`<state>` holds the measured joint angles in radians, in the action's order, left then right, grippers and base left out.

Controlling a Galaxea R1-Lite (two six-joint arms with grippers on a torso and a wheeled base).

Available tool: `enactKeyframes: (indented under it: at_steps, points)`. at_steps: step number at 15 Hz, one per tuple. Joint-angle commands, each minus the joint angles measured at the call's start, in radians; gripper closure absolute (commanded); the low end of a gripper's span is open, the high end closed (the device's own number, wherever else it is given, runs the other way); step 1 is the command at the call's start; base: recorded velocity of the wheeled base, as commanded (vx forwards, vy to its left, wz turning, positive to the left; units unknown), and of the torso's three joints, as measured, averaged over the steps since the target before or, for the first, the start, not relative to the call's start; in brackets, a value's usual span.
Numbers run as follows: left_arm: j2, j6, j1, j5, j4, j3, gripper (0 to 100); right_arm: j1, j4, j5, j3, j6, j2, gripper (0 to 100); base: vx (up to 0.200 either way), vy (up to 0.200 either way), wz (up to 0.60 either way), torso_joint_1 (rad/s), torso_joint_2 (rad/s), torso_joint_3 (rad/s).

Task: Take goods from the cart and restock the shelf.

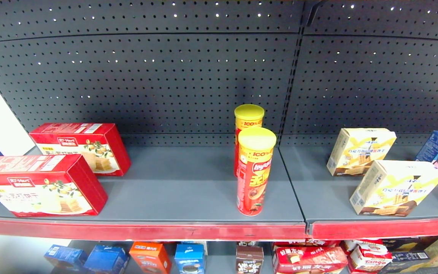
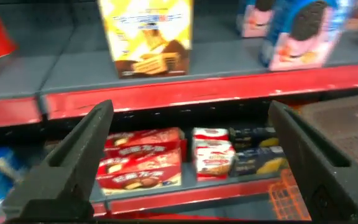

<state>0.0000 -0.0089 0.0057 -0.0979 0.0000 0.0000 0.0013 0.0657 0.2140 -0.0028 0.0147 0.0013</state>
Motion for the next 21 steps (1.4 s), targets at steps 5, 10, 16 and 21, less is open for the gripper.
enactKeyframes:
  at_steps: [5, 10, 16, 21]
  points:
    - [0.002, 0.000, 0.000, 0.000, 0.000, 0.000, 0, -0.001, 0.002, -0.134, 0.003, -0.007, -0.001, 0, 0.000, 0.000, 0.00, 0.000, 0.00, 0.000]
    - [0.002, 0.000, 0.000, 0.000, 0.000, 0.000, 0, 0.002, 0.002, -0.208, 0.003, -0.024, -0.001, 0, 0.000, 0.000, 0.00, 0.000, 0.00, 0.000]
    - [0.002, 0.000, 0.000, 0.000, 0.000, 0.000, 0, 0.000, 0.011, -0.216, 0.003, -0.041, -0.001, 0, 0.000, 0.000, 0.00, 0.000, 0.00, 0.000]
    - [0.002, 0.000, 0.000, 0.000, 0.000, 0.000, 0, 0.000, -0.072, -0.231, 0.003, -0.036, -0.001, 0, 0.000, 0.000, 0.00, 0.000, 0.00, 0.000]
